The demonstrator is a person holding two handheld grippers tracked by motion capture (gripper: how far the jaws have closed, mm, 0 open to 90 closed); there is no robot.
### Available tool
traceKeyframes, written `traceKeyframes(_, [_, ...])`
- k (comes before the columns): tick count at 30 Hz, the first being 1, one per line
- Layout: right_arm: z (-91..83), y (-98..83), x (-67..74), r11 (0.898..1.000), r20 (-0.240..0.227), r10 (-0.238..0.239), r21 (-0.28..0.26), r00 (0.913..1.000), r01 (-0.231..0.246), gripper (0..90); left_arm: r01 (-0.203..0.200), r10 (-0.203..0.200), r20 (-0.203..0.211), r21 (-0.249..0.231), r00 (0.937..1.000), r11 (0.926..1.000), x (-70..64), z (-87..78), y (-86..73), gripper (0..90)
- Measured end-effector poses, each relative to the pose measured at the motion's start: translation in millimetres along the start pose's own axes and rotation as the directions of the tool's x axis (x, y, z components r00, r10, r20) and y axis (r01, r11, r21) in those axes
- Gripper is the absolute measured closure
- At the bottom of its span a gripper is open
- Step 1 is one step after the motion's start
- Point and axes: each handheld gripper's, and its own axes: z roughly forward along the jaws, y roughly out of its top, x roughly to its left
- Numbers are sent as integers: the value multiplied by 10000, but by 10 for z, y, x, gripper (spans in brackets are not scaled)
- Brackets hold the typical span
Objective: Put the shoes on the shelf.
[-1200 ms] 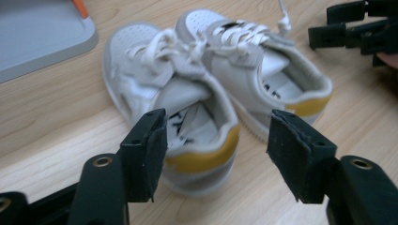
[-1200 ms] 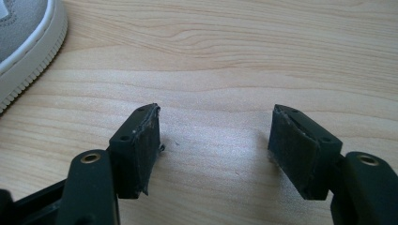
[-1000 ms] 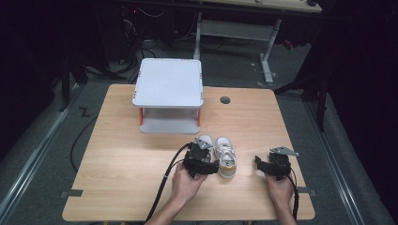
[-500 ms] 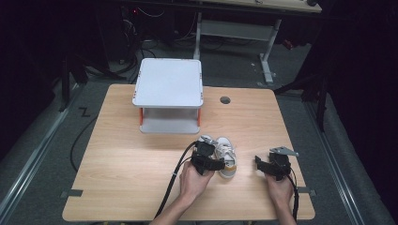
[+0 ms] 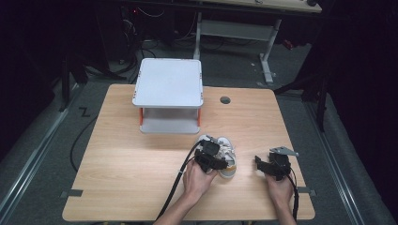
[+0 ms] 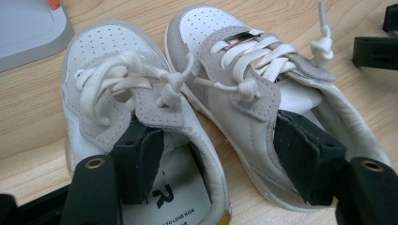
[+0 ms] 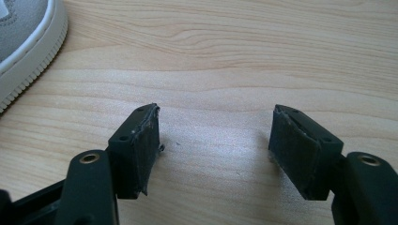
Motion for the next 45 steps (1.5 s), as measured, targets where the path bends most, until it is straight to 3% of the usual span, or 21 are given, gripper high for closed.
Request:
traceKeyframes(4, [0, 0, 0, 10000, -3, 3, 2, 10000, -3, 338, -206, 210, -243, 170, 9995, 9996, -21, 22, 20, 357])
traceKeyframes(8, [1, 0, -2, 10000, 0, -21, -4, 10000, 21, 338, -979, 991, -964, 172, 9904, 9950, -37, 44, 10, 489])
traceKeyframes(9, [0, 0, -3, 10000, -4, -21, -5, 10000, 21, 338, -921, 927, -861, 117, 9920, 9957, -12, 39, 0, 546])
traceKeyframes(12, [0, 0, 0, 10000, -13, -4, 4, 10000, 4, 337, -716, 718, -452, 75, 9964, 9974, 41, 24, -1, 594])
traceKeyframes(14, [1, 0, -1, 10000, -7, -16, -3, 10000, 16, 337, -877, 878, -425, 53, 9952, 9961, 37, 21, -2, 621])
traceKeyframes(17, [1, 0, 0, 10000, -16, -12, -3, 10000, 12, 337, -751, 749, 202, 80, 9970, 9971, 76, 19, -1, 725])
traceKeyframes(21, [1, 0, -1, 10000, -18, -12, -2, 10000, 12, 337, -815, 814, 419, 8, 9958, 9967, 104, 14, -13, 743])
traceKeyframes(26, [1, 0, -1, 10000, -26, -14, -2, 10000, 14, 335, -1097, 1106, 295, -293, 9934, 9935, 155, -11, -60, 779])
traceKeyframes(30, [1, 1, -2, 10000, -54, -28, -2, 10000, 28, 334, -667, 707, 888, -477, 9935, 9966, 250, -71, -92, 789])
traceKeyframes(32, [1, 2, -4, 10000, -89, -32, -5, 10000, 32, 333, -676, 727, 1015, -530, 9922, 9963, 270, -103, -112, 790])
traceKeyframes(36, [1, 2, -3, 10000, -84, -39, 0, 10000, 39, 332, -939, 1013, 1063, -728, 9892, 9929, 280, -196, -156, 791])
traceKeyframes(39, [1, 2, -2, 10000, -85, -48, 1, 10000, 48, 332, -922, 1026, 1185, -903, 9876, 9916, 320, -283, -180, 791])
traceKeyframes(45, [1, 2, -1, 10000, -84, -52, 5, 10000, 52, 332, -843, 1005, 1059, -1476, 9893, 9855, 509, -483, -254, 791])
